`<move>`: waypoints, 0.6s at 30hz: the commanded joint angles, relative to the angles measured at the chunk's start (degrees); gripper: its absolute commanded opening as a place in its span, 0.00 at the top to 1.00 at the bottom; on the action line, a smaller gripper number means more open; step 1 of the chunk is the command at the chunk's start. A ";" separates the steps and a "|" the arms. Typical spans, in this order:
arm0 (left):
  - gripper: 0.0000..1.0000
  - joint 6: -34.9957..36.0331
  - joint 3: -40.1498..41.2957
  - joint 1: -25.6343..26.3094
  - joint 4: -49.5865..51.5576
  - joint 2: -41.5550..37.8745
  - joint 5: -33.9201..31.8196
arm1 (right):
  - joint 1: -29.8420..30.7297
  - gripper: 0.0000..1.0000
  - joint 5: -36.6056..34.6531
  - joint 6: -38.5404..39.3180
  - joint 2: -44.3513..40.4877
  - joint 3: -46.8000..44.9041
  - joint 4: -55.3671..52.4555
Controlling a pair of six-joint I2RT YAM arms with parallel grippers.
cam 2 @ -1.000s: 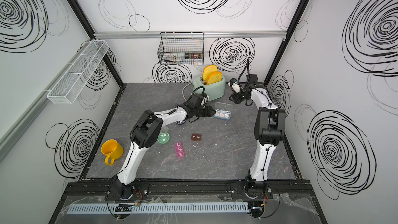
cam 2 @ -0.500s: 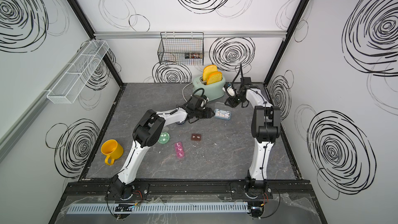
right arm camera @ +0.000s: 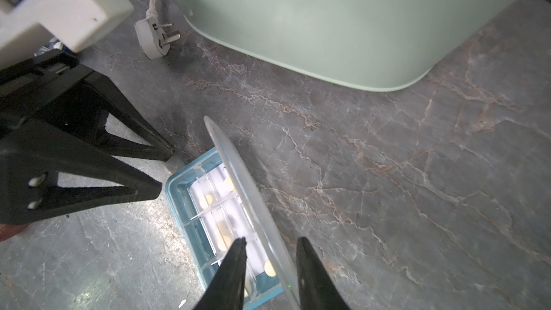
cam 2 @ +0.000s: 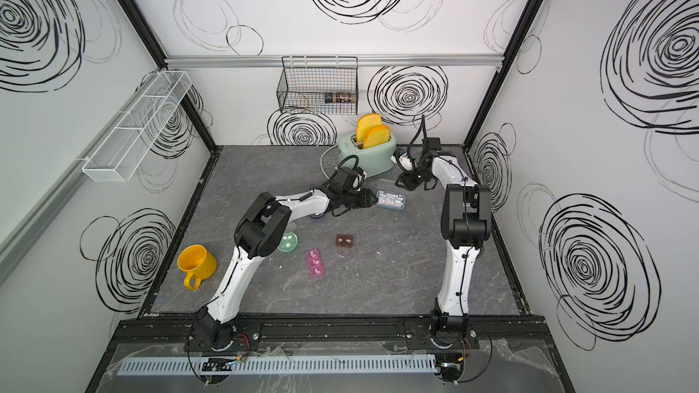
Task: Close pillboxes
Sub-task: Close the lid on the pillbox.
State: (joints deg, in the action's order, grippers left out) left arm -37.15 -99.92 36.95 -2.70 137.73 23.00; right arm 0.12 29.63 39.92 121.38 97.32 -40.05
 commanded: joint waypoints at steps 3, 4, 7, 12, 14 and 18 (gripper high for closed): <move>0.56 -0.92 -0.21 -0.21 -3.14 1.23 0.57 | 0.54 0.68 1.59 0.84 -3.39 -2.02 -0.84; 0.56 -1.00 -0.04 -0.11 -3.27 1.07 0.42 | 0.71 0.68 1.41 0.77 -3.80 -2.31 -0.66; 0.57 -1.75 0.96 -0.12 -4.30 0.70 0.51 | 1.17 0.66 0.66 0.45 -5.11 -3.28 -0.15; 0.56 -2.47 4.34 0.05 -6.67 -1.25 0.46 | 2.08 0.65 -0.03 -0.09 -7.28 -5.08 -0.22; 0.55 -3.11 6.63 -0.20 -8.29 -2.29 0.68 | 2.26 0.64 -0.52 -0.36 -7.65 -5.72 0.49; 0.53 -4.67 12.11 -1.35 -12.37 -4.85 1.03 | 2.34 0.64 0.03 -0.60 -6.23 -4.47 -1.65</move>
State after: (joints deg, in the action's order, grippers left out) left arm -40.03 -91.61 36.77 -12.23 135.68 23.77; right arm 2.24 29.08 39.03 115.52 92.51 -39.81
